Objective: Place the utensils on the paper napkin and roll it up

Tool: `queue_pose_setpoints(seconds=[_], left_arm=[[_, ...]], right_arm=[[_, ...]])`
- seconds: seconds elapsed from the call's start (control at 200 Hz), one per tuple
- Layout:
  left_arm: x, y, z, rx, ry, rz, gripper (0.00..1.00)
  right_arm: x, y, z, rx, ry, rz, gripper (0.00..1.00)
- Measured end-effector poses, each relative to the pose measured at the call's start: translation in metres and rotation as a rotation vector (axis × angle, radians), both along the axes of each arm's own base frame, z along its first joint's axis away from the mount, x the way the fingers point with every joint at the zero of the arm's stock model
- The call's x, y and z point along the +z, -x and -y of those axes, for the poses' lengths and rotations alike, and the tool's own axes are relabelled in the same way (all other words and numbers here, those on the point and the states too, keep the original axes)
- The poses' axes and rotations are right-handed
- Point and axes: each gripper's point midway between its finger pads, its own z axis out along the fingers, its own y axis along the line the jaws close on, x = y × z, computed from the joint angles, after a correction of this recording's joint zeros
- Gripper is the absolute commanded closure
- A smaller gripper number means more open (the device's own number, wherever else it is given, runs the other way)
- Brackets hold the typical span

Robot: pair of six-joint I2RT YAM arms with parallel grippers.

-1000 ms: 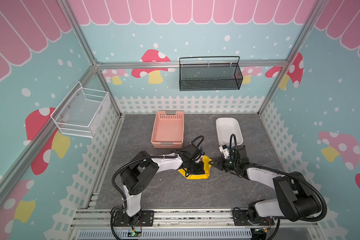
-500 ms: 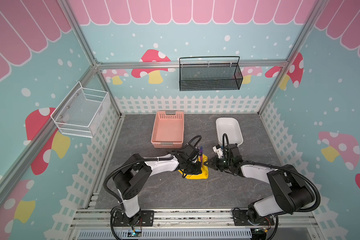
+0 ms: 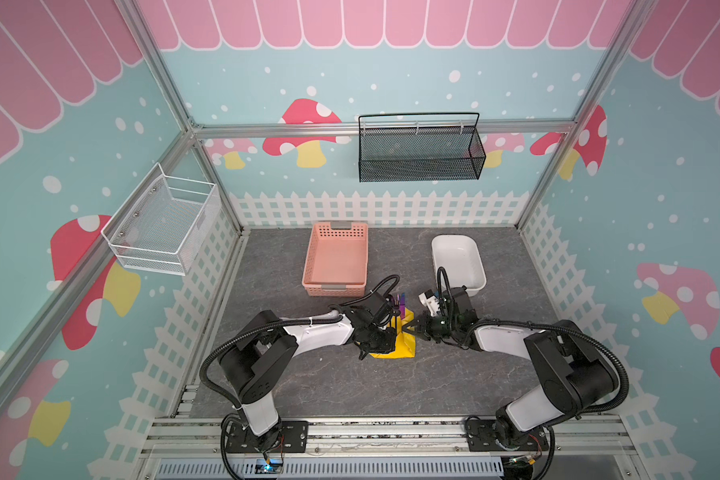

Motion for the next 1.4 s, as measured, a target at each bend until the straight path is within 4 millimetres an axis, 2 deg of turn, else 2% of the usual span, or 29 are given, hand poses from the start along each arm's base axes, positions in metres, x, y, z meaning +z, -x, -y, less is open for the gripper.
queue_pose_setpoints(seconds=[0.65,1.401], left_arm=[[-0.011,-0.002,-0.004,0.008,-0.031,-0.006,0.88],[-0.013,-0.001,-0.005,0.008,-0.036,-0.010,0.88]], right_arm=[[-0.012,0.001,-0.024,0.061,0.007,-0.022,1.00],[-0.030,0.007,-0.033,0.081,0.007,-0.058,1.00]])
